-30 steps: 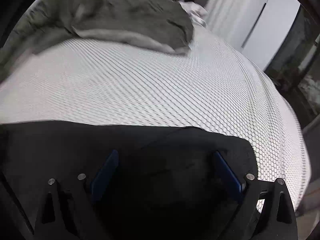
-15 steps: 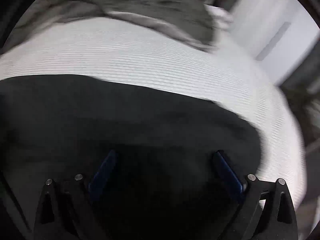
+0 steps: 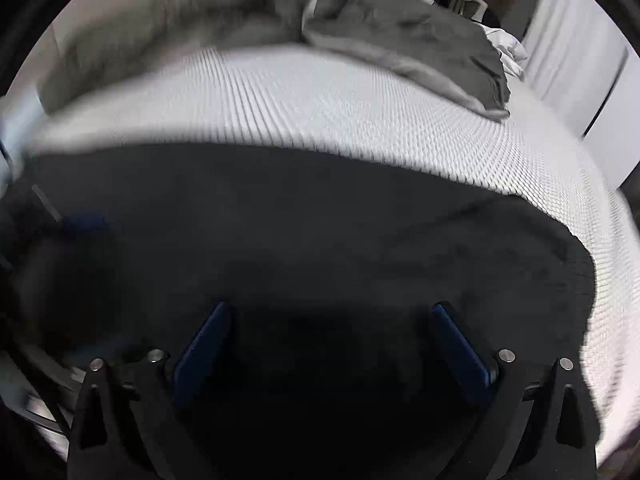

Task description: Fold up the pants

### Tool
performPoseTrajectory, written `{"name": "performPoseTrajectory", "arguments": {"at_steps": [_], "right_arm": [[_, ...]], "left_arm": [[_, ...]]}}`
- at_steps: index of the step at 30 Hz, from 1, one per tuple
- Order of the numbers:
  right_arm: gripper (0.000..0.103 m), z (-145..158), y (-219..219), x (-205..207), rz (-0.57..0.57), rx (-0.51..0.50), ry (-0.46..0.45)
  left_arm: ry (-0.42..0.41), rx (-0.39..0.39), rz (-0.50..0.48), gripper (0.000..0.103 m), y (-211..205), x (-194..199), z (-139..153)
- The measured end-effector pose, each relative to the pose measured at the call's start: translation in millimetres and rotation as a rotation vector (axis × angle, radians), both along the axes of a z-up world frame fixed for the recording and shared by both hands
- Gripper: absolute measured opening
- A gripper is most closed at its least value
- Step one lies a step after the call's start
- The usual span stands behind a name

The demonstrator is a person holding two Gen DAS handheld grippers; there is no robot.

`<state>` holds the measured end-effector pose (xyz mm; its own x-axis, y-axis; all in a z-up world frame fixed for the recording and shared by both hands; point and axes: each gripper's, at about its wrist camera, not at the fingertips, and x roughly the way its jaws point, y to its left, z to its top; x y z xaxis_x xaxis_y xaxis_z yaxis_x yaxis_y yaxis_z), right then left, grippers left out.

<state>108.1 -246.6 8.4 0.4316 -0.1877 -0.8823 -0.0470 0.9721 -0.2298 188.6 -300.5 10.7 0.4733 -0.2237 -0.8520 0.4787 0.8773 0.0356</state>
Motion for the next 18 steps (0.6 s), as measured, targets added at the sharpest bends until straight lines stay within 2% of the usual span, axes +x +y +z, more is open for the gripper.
{"name": "performPoseTrajectory", "arguments": {"at_steps": [1,2,4,7,8,10,11,13,15,17,18], "right_arm": [[0.101,-6.2,-3.6,-0.9,-0.007,-0.046,0.004],[0.101,-2.3,-12.6,-7.3,-0.029,-0.035,-0.015],[0.099,4.4,-38.4,-15.5,-0.110,-0.084,-0.040],[0.102,11.2,-90.6,-33.2,-0.261,-0.137,-0.070],[0.102,10.1,-108.5,-37.7,-0.312,-0.131,-0.074],[0.102,13.2,-137.3,-49.8,-0.382,0.020,-0.100],[0.102,15.0,-140.0,-53.1,-0.400,0.050,-0.107],[0.102,26.3,-134.2,-60.2,-0.405,0.040,-0.130],[0.102,46.6,-115.8,-64.1,-0.355,0.017,-0.183],[0.102,59.9,-86.6,-64.1,-0.267,0.087,-0.242],[0.102,63.2,-68.1,-65.8,-0.227,0.123,-0.250]], "left_arm": [[-0.004,0.004,0.011,0.103,10.0,0.9,0.6],[-0.022,0.028,0.029,0.103,20.8,0.3,0.6],[-0.059,0.096,0.078,0.103,49.8,6.4,-3.0],[-0.040,0.072,0.144,0.103,97.7,5.6,-4.8],[-0.040,0.071,0.169,0.103,110.2,2.6,-4.5],[-0.049,0.079,0.200,0.103,124.9,-4.6,-2.4],[-0.056,0.085,0.226,0.103,130.6,-7.3,0.4],[-0.086,0.094,0.269,0.096,137.1,-17.7,10.4],[-0.109,0.031,0.256,0.096,125.6,-34.6,25.9],[-0.116,-0.057,0.174,0.096,102.2,-45.9,32.7],[-0.111,-0.078,0.111,0.097,83.7,-52.0,34.2]]}}
